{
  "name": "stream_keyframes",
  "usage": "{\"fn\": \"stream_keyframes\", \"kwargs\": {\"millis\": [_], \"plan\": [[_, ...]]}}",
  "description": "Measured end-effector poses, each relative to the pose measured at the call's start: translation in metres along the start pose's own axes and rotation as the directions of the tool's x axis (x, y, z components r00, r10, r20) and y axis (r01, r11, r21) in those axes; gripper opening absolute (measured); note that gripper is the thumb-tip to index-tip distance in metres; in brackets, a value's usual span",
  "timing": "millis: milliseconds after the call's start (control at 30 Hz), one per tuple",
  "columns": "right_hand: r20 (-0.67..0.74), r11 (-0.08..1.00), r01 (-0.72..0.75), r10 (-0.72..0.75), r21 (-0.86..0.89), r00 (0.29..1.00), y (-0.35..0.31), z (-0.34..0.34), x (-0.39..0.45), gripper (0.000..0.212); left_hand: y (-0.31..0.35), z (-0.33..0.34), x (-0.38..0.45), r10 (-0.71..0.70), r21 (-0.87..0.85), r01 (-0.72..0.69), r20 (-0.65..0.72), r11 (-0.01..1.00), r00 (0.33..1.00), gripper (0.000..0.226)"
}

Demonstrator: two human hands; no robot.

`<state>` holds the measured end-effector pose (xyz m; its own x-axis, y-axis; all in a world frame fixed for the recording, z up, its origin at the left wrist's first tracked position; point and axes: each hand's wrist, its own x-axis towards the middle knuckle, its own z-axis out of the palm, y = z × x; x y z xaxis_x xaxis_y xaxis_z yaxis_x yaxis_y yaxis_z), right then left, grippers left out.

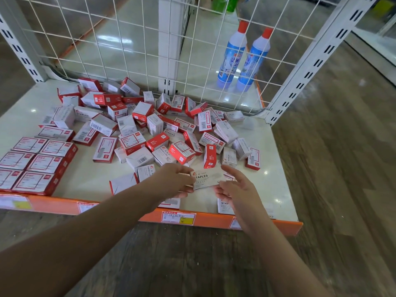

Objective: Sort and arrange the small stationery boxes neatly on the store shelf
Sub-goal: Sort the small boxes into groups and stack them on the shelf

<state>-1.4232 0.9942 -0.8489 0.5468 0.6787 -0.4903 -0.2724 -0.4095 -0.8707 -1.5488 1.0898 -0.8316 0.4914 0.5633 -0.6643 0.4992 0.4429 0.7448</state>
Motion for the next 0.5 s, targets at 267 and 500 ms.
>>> {"fn": "stream_keyframes", "kwargs": {"millis": [267,500], "plan": [[0.126,0.891,0.241,-0.207,-0.385,0.970,0.002,-0.015,-0.001,0.037,-0.001,-0.005,0.002,0.063,0.058,-0.059,-0.068,0.997,0.996,0.031],[0.147,0.816,0.309,-0.271,-0.489,0.951,0.002,-0.026,-0.001,0.035,-0.002,0.000,0.001,0.098,0.083,-0.096,-0.012,0.992,0.995,0.023]]}}
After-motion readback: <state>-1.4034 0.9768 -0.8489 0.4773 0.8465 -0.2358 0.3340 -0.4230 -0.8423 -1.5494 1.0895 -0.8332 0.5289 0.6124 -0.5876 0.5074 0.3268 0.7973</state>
